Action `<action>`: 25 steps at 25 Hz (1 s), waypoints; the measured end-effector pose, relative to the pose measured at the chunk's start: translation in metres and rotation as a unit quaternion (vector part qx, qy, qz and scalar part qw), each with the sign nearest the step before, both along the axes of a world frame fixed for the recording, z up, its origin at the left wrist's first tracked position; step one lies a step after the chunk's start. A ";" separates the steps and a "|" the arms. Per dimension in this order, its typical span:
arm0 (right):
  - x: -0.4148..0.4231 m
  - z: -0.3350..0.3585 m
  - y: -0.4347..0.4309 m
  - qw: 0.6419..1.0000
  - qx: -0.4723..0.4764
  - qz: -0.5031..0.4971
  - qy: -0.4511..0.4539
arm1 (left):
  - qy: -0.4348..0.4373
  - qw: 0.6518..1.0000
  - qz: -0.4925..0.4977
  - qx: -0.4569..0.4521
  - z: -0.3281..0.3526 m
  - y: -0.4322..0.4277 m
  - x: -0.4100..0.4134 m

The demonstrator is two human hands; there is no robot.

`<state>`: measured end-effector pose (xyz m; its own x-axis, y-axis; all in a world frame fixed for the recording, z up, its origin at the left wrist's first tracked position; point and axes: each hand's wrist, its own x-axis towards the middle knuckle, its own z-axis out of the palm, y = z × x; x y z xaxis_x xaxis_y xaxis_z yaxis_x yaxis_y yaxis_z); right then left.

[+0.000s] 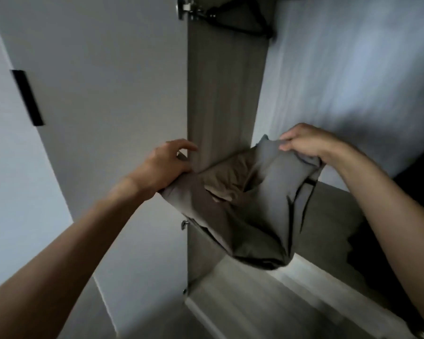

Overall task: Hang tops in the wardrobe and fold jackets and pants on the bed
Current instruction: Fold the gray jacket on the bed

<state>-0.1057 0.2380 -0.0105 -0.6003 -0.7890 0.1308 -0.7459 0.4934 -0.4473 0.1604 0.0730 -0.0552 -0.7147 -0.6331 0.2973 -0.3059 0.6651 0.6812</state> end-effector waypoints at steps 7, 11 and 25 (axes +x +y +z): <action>-0.126 -0.016 -0.012 0.954 -0.143 -0.232 0.127 | 0.070 0.993 -0.013 0.090 -0.022 -0.021 -0.134; -0.211 -0.041 -0.070 0.933 -0.198 -0.259 0.151 | 0.090 0.994 0.024 0.059 -0.034 -0.059 -0.206; -0.505 -0.235 -0.207 0.975 0.024 -0.211 0.073 | -0.115 0.893 0.135 0.415 -0.205 -0.116 -0.355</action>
<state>-0.6111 0.0312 -0.2456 -0.8502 -0.4835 0.2083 -0.5264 0.7874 -0.3208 -0.1947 -0.0426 -0.2603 -0.4851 -0.7253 -0.4885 -0.5737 -0.1576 0.8038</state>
